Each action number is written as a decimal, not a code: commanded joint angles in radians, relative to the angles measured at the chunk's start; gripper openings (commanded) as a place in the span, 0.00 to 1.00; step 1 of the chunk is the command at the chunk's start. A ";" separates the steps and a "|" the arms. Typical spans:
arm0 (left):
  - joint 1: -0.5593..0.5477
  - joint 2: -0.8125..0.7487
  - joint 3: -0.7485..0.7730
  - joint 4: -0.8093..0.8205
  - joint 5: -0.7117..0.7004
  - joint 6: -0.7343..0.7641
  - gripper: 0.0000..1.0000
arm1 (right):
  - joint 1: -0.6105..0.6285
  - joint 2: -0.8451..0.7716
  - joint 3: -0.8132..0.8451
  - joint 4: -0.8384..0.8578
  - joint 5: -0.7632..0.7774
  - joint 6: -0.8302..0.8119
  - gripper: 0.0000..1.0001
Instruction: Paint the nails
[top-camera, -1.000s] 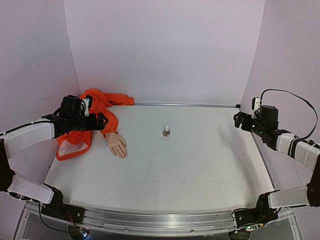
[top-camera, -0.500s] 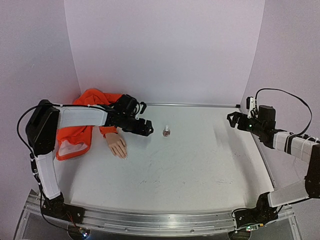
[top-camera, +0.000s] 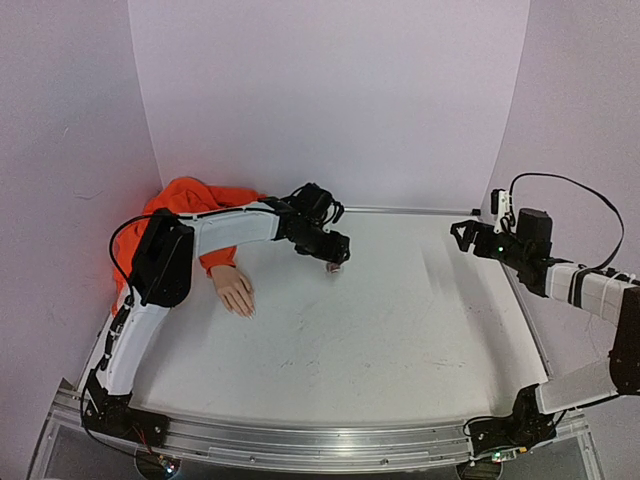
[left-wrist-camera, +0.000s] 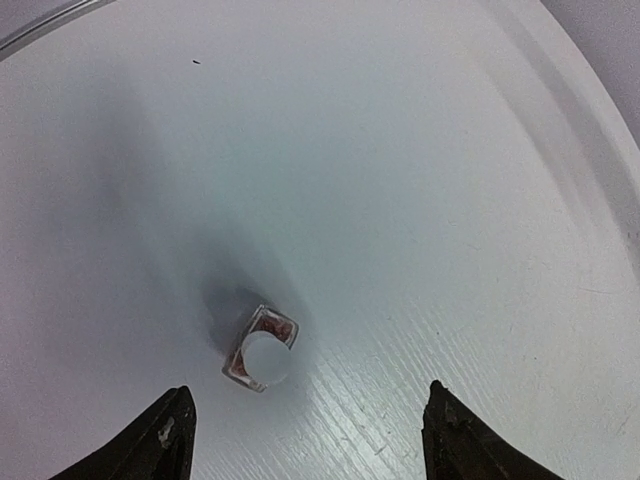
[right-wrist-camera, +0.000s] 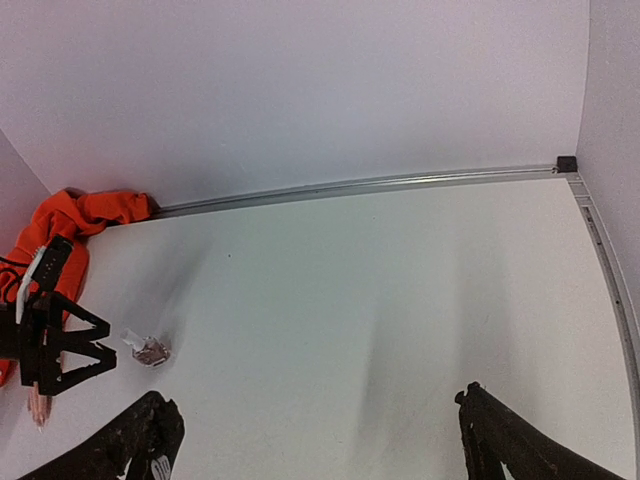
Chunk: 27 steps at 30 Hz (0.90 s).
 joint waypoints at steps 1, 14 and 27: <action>-0.012 0.042 0.121 -0.074 -0.062 0.032 0.77 | -0.001 -0.009 0.010 0.077 -0.040 0.005 0.98; -0.016 0.140 0.232 -0.112 -0.135 0.061 0.46 | 0.000 -0.012 0.001 0.099 -0.063 0.010 0.98; -0.016 0.175 0.290 -0.119 -0.127 0.069 0.31 | 0.001 -0.010 0.000 0.104 -0.072 0.013 0.98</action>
